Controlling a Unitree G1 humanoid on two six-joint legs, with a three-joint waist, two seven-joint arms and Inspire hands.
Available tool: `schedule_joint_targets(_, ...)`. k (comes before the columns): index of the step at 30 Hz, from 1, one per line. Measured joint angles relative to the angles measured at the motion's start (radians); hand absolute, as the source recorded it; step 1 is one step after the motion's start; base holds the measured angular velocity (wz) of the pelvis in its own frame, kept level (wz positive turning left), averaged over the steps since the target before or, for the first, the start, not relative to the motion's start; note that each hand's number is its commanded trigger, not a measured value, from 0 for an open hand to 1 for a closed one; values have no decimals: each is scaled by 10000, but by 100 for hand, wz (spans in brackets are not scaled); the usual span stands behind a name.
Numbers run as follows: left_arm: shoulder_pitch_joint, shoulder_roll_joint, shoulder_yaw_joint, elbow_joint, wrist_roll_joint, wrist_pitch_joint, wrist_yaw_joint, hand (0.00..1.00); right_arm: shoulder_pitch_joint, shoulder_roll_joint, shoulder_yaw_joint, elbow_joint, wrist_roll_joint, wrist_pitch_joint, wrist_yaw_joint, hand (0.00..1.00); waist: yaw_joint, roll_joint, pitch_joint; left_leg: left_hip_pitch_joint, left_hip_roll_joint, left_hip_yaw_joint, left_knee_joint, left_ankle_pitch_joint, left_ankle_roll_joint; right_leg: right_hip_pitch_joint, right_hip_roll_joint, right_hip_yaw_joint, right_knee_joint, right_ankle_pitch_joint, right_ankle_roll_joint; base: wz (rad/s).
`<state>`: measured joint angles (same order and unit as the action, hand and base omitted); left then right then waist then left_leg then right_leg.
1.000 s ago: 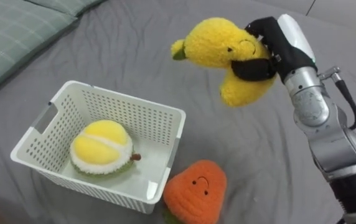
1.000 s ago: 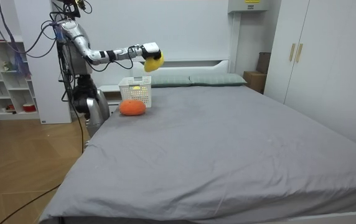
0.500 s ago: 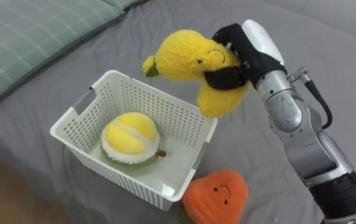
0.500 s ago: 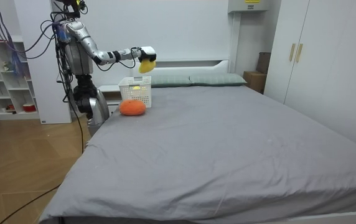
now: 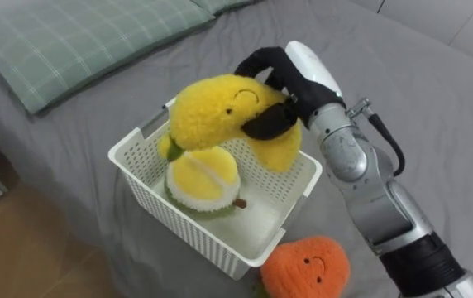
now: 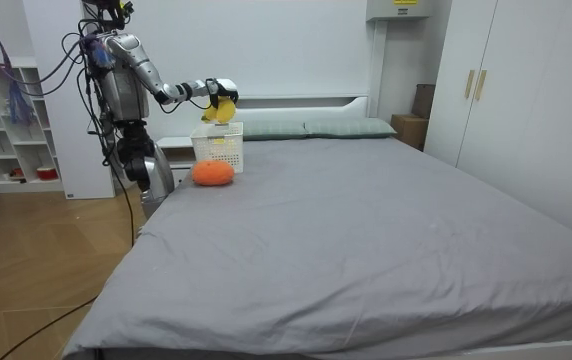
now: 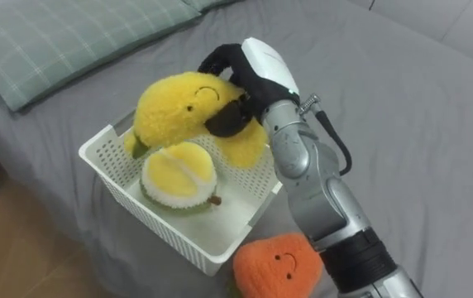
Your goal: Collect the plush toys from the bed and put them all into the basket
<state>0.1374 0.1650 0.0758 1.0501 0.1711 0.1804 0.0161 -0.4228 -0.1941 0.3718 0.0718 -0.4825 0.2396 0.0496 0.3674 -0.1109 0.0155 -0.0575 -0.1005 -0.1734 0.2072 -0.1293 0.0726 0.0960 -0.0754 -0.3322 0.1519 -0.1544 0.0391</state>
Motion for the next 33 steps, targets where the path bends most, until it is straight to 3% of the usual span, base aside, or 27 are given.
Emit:
schedule_joint_targets(3, 3, 0, 1, -232, -4, 6, -1, 0, 0, -10, -2, 22, 11, 0, 92, 0, -6, -32, 45, 8, -2, -9, -3, 0, -1, 8, 0, 9, -1, -13, 20, 0)
schedule_joint_targets(9, -6, -20, 9, -573, -7, 25, -1, 0, 0, -49, -2, 224, 13, 1, 326, 0, -24, -38, 60, 28, 1, 8, -9, 0, 0, 0, 9, 89, -12, -13, 21, 0)
schedule_joint_targets(33, -142, -98, 270, -588, -13, 26, -29, 0, 0, -209, -227, 438, 175, 4, 392, 0, -96, -193, 46, 130, 8, 81, -24, 0, 1, 36, 18, 323, -10, -13, 20, 0)
